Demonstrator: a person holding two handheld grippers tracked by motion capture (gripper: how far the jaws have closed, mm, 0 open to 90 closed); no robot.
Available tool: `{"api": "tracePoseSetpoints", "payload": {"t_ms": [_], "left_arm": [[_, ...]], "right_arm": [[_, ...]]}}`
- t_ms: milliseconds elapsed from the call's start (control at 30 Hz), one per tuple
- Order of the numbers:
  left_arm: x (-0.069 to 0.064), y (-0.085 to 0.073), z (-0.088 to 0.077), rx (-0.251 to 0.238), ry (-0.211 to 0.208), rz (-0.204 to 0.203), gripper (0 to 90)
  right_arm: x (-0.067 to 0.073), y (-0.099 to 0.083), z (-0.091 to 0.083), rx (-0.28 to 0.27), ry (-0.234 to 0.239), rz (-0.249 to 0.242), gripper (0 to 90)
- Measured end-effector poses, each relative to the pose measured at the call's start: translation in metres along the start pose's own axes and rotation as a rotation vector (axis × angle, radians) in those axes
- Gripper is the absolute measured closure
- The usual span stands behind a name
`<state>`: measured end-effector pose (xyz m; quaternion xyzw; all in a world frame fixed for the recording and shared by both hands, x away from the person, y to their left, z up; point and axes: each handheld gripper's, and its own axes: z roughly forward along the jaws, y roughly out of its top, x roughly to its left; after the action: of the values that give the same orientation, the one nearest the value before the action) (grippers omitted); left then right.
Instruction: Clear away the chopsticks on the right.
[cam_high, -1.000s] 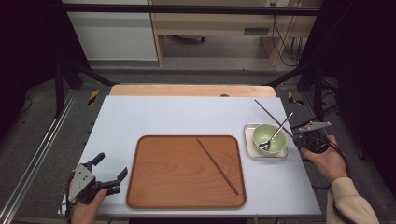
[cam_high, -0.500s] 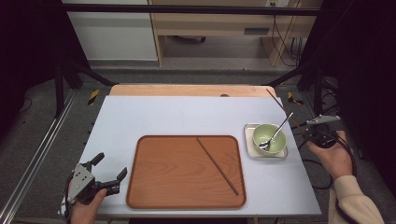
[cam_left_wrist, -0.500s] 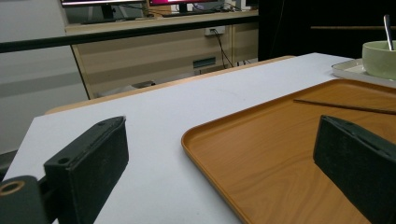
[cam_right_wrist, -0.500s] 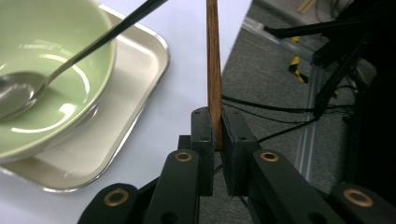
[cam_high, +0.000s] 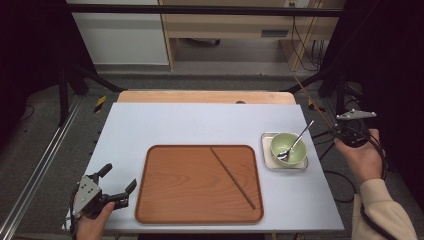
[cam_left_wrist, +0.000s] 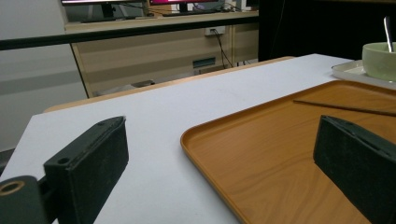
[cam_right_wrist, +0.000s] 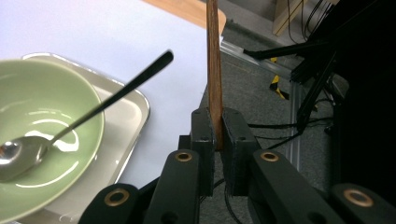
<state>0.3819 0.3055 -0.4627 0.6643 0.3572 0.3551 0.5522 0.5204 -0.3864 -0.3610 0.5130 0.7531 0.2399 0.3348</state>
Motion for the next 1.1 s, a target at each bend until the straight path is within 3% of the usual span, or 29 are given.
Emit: {"api": "tracePoseSetpoints", "payload": {"t_ms": [67,233,533,700,800,833,933,1033,1067,1100], "left_arm": [[0.002,0.0,-0.001,-0.011,0.008,-0.02,3.0],[0.003,0.0,-0.001,-0.007,0.011,-0.007,3.0],[0.004,0.002,-0.004,-0.02,0.009,0.001,3.0],[0.004,0.002,-0.003,-0.019,0.013,-0.001,3.0],[0.003,0.002,-0.003,-0.018,0.012,0.004,3.0],[0.003,0.002,-0.003,-0.017,0.012,0.005,3.0],[0.004,0.002,-0.003,-0.017,0.012,0.005,3.0],[0.004,0.003,-0.004,-0.018,0.014,0.007,3.1],[0.004,0.003,-0.004,-0.018,0.015,0.006,3.1],[0.004,0.003,-0.004,-0.02,0.014,0.003,3.0]], "right_arm": [[0.0,0.005,-0.004,-0.015,0.004,-0.008,84.5],[0.005,0.019,-0.018,-0.049,0.007,-0.023,84.5],[0.034,0.044,-0.042,-0.1,0.06,-0.052,84.5],[0.064,0.057,-0.046,-0.113,0.14,-0.075,84.5],[0.075,0.06,-0.045,-0.109,0.166,-0.086,84.5],[0.086,0.062,-0.045,-0.106,0.191,-0.092,84.5],[0.097,0.063,-0.044,-0.102,0.214,-0.101,84.5],[0.119,0.061,-0.041,-0.088,0.283,-0.098,84.5],[0.119,0.061,-0.041,-0.088,0.283,-0.098,84.5],[0.13,0.059,-0.038,-0.076,0.308,-0.104,84.5]]}}
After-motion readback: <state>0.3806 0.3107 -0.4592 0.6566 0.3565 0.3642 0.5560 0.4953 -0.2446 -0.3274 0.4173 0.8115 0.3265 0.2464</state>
